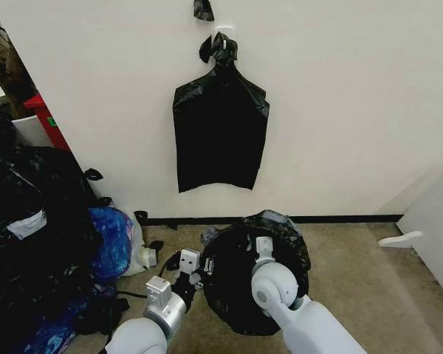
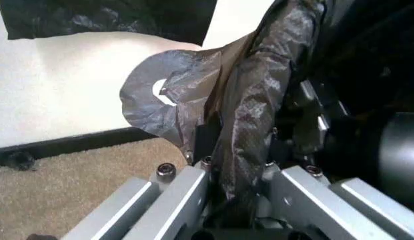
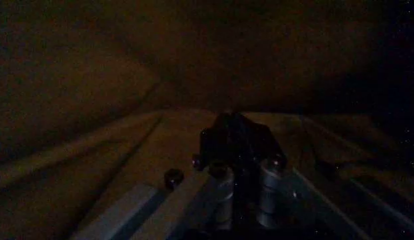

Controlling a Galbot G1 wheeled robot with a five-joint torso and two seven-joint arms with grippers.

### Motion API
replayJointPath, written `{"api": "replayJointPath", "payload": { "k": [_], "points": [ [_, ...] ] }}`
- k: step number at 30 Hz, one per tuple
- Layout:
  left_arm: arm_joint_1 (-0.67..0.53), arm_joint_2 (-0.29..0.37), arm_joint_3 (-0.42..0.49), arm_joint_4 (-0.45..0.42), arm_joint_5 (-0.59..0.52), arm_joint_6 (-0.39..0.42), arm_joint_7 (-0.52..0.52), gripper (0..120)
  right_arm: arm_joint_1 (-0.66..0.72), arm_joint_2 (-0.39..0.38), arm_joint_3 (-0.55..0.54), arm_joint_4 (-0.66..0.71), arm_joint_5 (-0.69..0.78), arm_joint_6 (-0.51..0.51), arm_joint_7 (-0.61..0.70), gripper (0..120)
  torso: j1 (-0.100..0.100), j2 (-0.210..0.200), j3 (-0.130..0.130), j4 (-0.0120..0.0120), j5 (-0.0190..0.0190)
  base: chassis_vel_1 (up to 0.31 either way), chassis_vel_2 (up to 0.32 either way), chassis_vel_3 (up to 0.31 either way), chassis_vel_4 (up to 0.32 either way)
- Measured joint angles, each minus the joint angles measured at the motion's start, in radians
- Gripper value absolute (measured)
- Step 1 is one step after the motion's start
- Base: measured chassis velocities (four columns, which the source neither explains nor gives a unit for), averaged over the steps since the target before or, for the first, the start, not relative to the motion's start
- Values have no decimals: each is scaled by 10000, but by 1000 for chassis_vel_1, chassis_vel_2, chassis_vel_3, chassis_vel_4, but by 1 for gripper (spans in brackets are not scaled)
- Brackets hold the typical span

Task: Place the garbage bag over the trash bin.

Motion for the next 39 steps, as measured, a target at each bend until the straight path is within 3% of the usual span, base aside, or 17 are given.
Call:
{"api": "replayJointPath", "payload": {
  "k": [12, 22, 29, 31, 36, 39],
  "points": [
    [-287, -214, -252, 344, -536, 72, -400, 0, -435, -224, -529, 1245, 99, -104, -66, 0, 0, 0, 0, 0, -3, 0, 0, 0, 0],
    [-483, -267, -571, 601, -1696, 173, -694, 0, -1083, -471, -1122, 2471, -1076, 511, -1363, 0, 0, 0, -1, 1, 0, 0, 0, 0, 0],
    [-556, -302, -632, 873, -2055, 146, -669, 0, -2008, -856, -889, 3446, -1913, 604, -2155, 0, 0, 0, -1, 0, -2, 0, 0, 0, 0],
    [-616, -309, -648, 1087, -2205, 102, -684, 0, -2533, -1228, -572, 4192, -2100, 654, -2657, 11, 0, 0, -1, -2, 0, 0, 0, 0, 0],
    [-682, -364, -709, 1270, -2734, 92, -861, 0, -2950, -1592, -100, 4896, -2062, 657, -3173, 25, -1, 0, -1, 1, 0, 0, 0, 0, 0],
    [-842, -451, -808, 1500, -3715, 93, -1162, 0, -3320, -1905, 723, 5558, -1666, 645, -3856, 39, 0, 0, -1, -1, -1, 0, 0, 0, 0]
  ]
}}
